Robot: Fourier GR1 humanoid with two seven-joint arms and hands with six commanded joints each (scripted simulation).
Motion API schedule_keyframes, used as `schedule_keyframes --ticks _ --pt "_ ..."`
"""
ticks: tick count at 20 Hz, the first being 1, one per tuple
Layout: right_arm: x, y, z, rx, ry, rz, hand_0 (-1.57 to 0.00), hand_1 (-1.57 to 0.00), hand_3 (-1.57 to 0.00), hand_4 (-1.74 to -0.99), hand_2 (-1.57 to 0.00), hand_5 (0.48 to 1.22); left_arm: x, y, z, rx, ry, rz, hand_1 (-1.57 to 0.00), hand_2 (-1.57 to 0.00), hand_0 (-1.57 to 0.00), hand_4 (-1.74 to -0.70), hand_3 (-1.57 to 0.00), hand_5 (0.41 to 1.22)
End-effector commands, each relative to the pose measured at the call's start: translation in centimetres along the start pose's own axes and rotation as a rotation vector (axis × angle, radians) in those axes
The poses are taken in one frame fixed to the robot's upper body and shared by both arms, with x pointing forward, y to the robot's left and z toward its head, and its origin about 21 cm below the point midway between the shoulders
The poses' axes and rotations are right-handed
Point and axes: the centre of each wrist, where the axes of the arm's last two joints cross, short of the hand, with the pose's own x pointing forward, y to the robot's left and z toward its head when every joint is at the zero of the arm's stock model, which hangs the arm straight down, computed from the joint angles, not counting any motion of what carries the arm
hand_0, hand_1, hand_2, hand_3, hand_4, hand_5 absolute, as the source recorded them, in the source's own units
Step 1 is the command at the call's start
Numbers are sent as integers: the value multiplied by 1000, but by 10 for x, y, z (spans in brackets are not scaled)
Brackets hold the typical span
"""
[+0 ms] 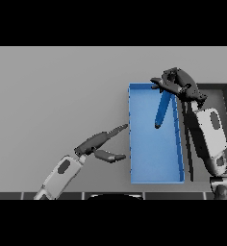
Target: Pick up the blue pipe and place it into the blue bin.
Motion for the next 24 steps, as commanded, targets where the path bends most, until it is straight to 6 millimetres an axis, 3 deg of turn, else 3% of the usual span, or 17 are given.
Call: schedule_keyframes --ticks 1,2,4,6,7,8,9,11,13,16,20,24 --pt "-9 -3 5 -15 41 5 -1571 -1571 -1571 -1741 -1571 1120 -1 0 4 -3 -17 -3 1 1 1 -883 1 464" --pt "-19 -4 5 -19 78 9 -1571 -1571 -1571 -1741 -1571 1122 -1 0 4 0 -12 -6 1 1 1 -881 1 463" --pt "-34 -6 6 -26 126 22 -1571 -1571 -1571 -1655 -1571 1124 1 0 5 3 -20 -3 1 1 1 -882 1 464" --pt "-35 -6 6 -10 129 64 -1571 -1571 -1571 -1591 -1571 1114 1 0 5 3 -20 -3 1 1 1 -884 1 460" --pt "-53 -9 3 -28 202 68 -1571 -1571 -1330 -1599 -1571 1110 0 -3 4 3 -12 -3 1 1 1 -885 1 457" --pt "-73 -12 1 -57 284 39 -1563 -1459 -1122 -1547 -1393 1133 1 -2 2 5 -1 -5 1 1 1 -886 1 455" --pt "-82 -14 -2 -81 340 6 -1306 -1167 -897 -1503 -1114 1150 0 -1 3 4 -1 -3 1 1 1 -886 1 453" --pt "-91 -15 -4 -116 440 -17 -836 -746 -574 -1392 -712 1176 0 1 3 4 -3 -7 1 1 1 -885 1 453" --pt "-94 -11 -7 -75 521 21 -534 -477 -367 -1285 -456 1141 2 0 4 7 5 -4 1 1 1 -888 1 453" --pt "-93 -5 -3 -47 572 186 -273 -244 -187 -1179 -233 975 2 -3 3 4 0 3 1 1 1 -893 1 454" --pt "-108 -5 -4 -43 572 323 -111 -99 -76 -1125 -95 821 1 -3 3 -2 -10 2 1 1 1 -899 1 450" --pt "-109 -6 -9 -67 573 350 -45 -40 -31 -1124 -38 717 3 -3 1 8 1 7 1 1 1 -912 1 458"
